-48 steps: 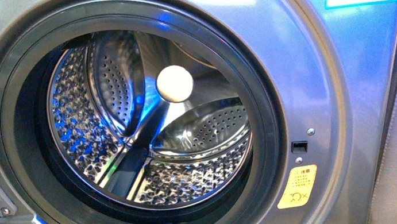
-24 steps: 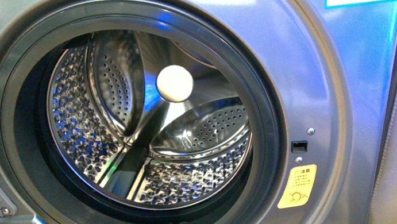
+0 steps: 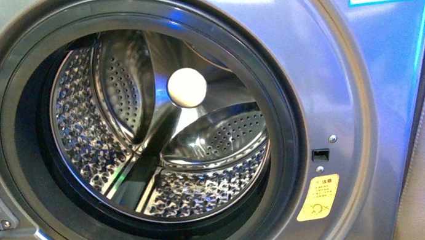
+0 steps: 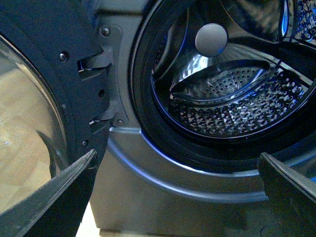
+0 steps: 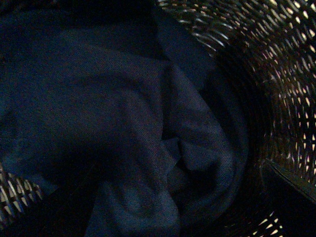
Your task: Put clothes into washing machine
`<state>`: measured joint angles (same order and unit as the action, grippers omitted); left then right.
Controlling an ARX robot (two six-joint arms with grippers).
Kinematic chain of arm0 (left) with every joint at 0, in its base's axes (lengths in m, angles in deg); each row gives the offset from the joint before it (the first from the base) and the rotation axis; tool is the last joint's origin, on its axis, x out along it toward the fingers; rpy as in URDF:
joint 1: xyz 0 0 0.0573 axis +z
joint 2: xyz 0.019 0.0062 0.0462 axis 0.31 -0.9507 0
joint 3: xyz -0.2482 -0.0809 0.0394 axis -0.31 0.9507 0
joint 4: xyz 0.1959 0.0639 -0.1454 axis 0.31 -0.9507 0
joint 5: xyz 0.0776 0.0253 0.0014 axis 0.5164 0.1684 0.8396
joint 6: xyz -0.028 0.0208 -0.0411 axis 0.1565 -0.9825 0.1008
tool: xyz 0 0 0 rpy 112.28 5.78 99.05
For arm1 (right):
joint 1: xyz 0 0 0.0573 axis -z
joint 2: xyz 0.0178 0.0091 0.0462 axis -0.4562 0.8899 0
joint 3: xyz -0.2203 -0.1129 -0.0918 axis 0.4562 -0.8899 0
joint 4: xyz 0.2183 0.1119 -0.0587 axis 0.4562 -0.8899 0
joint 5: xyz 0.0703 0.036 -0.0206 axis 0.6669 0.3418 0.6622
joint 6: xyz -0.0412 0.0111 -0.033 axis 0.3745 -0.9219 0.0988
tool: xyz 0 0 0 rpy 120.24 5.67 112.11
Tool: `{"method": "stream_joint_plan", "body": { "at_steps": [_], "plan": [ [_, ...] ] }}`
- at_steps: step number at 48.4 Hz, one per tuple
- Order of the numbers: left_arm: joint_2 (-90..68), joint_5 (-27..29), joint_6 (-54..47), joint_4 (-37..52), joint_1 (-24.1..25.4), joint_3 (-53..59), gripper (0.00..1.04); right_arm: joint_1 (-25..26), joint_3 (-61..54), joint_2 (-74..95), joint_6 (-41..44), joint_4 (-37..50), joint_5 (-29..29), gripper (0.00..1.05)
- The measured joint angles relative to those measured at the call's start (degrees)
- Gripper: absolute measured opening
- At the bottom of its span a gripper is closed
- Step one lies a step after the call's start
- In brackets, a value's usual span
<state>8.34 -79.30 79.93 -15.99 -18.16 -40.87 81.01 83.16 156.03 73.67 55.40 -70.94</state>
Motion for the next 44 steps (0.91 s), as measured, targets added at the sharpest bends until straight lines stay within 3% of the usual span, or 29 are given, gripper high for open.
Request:
{"method": "stream_joint_plan", "body": {
  "at_steps": [21,44],
  "plan": [
    [0.0,0.0,0.0,0.0,0.0,0.0,0.98,-0.07,3.52,11.45,0.61,3.45,-2.43,0.97],
    [0.0,-0.02,0.0,0.0,0.0,0.0,0.98,-2.99,4.26,16.66,4.48,3.87,0.35,0.97]
  ]
}}
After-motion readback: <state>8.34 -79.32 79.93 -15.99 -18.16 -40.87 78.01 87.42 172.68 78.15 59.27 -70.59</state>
